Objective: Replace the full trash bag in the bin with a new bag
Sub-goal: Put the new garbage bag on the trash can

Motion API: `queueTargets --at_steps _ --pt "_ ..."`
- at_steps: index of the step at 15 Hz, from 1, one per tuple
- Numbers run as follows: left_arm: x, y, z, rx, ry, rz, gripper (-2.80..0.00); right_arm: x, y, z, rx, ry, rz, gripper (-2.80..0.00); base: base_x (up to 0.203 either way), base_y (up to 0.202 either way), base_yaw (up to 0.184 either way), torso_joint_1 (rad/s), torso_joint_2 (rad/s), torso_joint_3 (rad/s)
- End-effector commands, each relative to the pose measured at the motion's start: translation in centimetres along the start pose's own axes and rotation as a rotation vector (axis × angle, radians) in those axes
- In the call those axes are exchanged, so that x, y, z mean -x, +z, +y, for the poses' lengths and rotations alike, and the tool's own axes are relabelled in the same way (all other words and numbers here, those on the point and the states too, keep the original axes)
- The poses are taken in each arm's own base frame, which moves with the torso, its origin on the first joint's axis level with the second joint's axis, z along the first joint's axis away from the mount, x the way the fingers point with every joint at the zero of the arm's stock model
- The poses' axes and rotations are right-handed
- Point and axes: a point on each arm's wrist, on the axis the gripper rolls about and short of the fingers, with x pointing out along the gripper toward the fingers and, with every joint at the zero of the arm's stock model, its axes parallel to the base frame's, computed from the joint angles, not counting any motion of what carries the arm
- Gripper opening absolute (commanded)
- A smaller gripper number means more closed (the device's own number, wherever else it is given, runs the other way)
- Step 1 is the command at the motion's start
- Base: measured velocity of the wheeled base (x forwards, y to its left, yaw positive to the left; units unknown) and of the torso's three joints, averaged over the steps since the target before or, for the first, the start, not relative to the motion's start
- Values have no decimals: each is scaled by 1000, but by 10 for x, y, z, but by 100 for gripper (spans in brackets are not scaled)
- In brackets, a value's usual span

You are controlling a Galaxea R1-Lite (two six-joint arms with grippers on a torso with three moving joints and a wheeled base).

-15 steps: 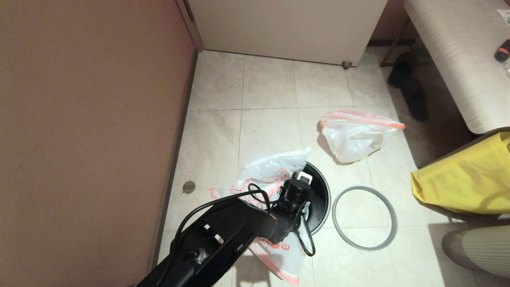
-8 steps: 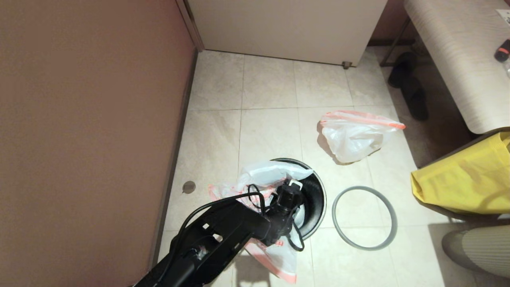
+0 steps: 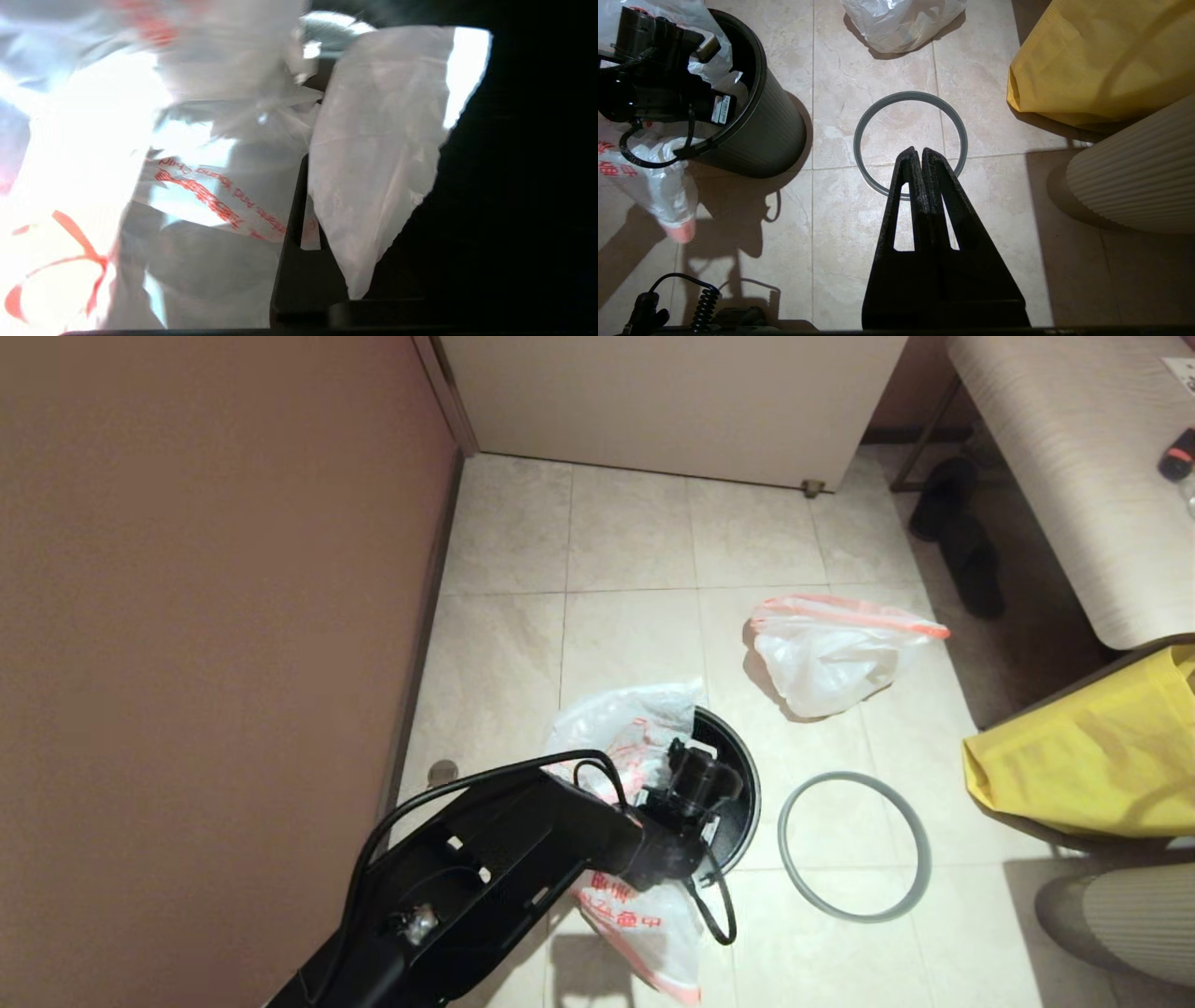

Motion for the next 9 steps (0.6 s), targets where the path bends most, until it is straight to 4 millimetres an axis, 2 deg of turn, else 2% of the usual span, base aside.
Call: queueTargets --at_steps 1,9 --pt "20 13 -2 -4 -19 -22 -280 0 0 0 0 0 1 -280 0 0 0 0 0 0" --pt "40 29 4 63 -62 -25 -280 0 0 0 0 0 1 -280 0 0 0 0 0 0"
